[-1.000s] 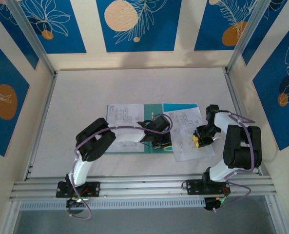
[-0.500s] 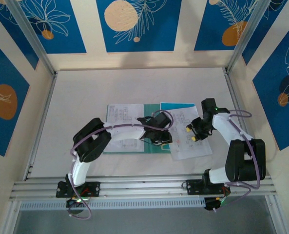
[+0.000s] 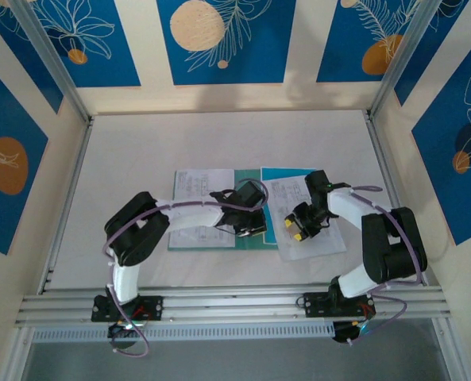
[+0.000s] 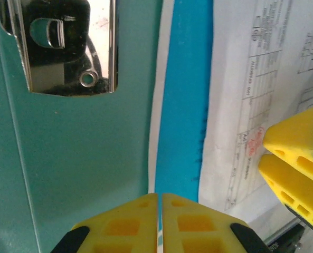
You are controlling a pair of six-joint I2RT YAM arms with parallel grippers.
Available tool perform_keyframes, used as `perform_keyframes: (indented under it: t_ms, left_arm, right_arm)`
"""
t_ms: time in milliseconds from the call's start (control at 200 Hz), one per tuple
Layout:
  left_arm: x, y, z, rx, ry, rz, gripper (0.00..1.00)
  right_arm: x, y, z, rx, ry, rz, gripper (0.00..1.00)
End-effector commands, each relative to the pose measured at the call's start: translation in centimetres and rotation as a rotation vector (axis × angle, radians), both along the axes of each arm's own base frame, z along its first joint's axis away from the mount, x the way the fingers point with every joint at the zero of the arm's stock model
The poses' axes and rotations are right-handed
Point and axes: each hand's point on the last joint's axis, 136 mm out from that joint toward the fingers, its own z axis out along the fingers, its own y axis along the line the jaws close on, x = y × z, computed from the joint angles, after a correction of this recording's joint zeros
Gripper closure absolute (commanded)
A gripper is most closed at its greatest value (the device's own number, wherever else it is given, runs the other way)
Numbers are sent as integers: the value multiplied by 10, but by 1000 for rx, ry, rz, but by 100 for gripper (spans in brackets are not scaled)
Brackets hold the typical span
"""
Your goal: Put the files into the folder
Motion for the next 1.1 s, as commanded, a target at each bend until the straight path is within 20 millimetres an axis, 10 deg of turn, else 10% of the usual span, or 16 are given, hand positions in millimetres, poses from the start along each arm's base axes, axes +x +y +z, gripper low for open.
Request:
perform_keyframes:
  t_ms: [0, 1090]
  left_arm:
    - [-2, -1, -10, -7, 29, -2, 91]
    - [-26, 25, -46, 156, 114, -60, 96]
  right_arm:
    - [2, 6, -5, 25, 44, -45, 59]
    - [38, 11, -8, -39, 273, -256, 58]
